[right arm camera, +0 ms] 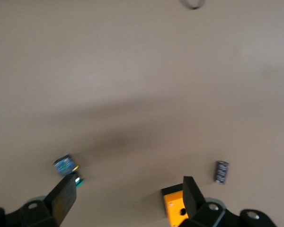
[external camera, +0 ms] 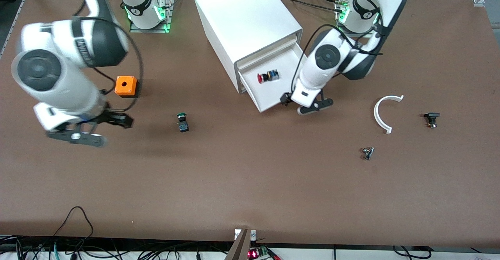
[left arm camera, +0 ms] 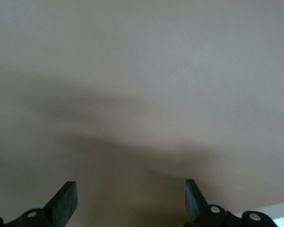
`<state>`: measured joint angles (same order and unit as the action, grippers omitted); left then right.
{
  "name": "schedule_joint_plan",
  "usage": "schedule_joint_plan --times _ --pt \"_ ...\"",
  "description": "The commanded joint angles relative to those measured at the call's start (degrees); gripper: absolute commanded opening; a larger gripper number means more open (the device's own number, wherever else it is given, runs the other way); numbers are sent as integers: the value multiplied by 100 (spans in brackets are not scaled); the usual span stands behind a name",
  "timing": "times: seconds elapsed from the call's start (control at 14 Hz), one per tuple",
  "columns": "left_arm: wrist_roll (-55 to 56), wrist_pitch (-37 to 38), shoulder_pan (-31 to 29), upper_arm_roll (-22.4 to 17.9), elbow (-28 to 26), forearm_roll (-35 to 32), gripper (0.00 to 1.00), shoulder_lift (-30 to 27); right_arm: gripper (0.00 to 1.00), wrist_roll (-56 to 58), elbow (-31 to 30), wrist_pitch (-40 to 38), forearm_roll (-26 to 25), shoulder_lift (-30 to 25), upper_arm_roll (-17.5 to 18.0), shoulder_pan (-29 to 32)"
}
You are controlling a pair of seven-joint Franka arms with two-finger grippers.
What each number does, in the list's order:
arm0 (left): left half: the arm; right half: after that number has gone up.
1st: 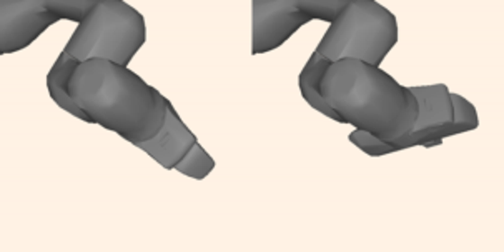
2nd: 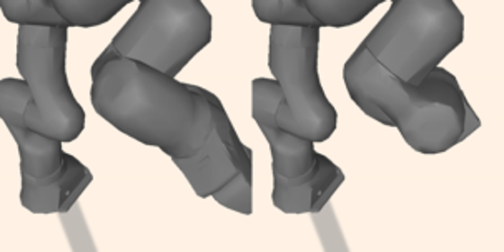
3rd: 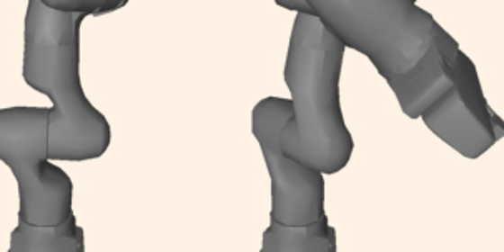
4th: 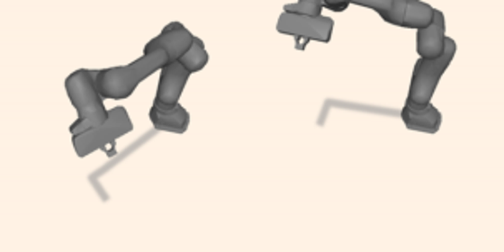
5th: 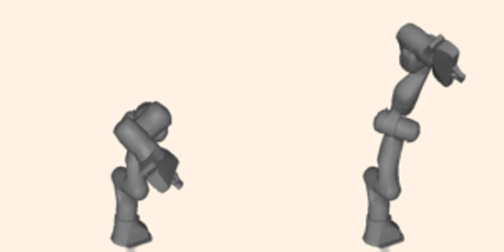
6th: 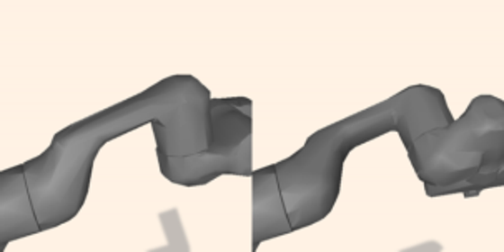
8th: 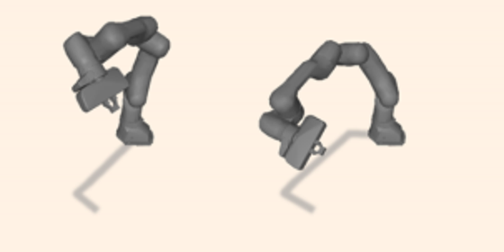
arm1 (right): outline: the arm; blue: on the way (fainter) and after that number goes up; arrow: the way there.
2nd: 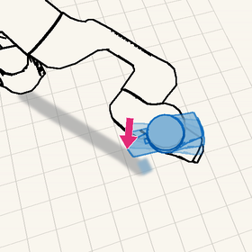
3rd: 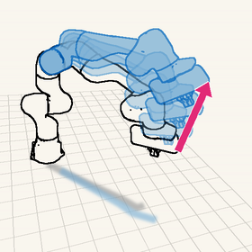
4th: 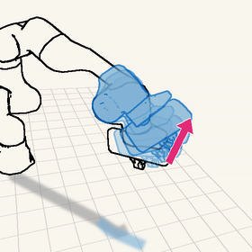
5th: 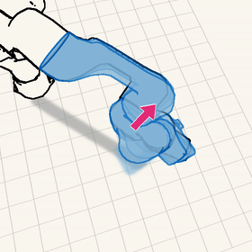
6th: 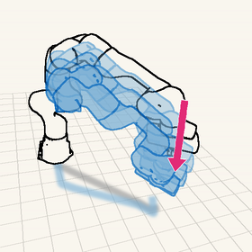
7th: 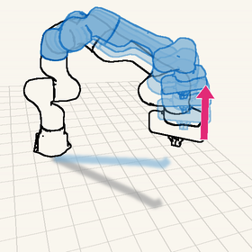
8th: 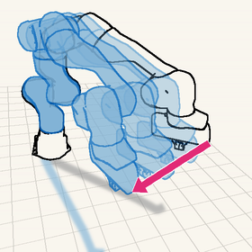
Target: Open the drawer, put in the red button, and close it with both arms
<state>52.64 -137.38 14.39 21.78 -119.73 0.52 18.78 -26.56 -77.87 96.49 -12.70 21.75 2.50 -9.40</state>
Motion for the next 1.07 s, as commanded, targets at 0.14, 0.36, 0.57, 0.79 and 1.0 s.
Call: schedule_joint_plan --times 0.14,0.36,0.57,0.79,1.0 --pt "-43 44 -15 818 -586 106 100 -428 100 123 -228 63 240 -698 5 711" --pt "-34 263 -15 986 -586 106 100 -437 100 1439 -421 11 714 -830 -143 1089" --pt "-43 281 -32 1126 -656 106 100 -507 100 2075 -764 -77 1155 -1189 -627 1081" --pt "-43 281 -329 1118 -621 106 100 -682 100 2120 -1010 -43 1129 -1340 -575 1063" --pt "-34 264 -865 786 -403 -77 100 -1103 100 2155 -1457 150 1120 -1663 -557 1063"
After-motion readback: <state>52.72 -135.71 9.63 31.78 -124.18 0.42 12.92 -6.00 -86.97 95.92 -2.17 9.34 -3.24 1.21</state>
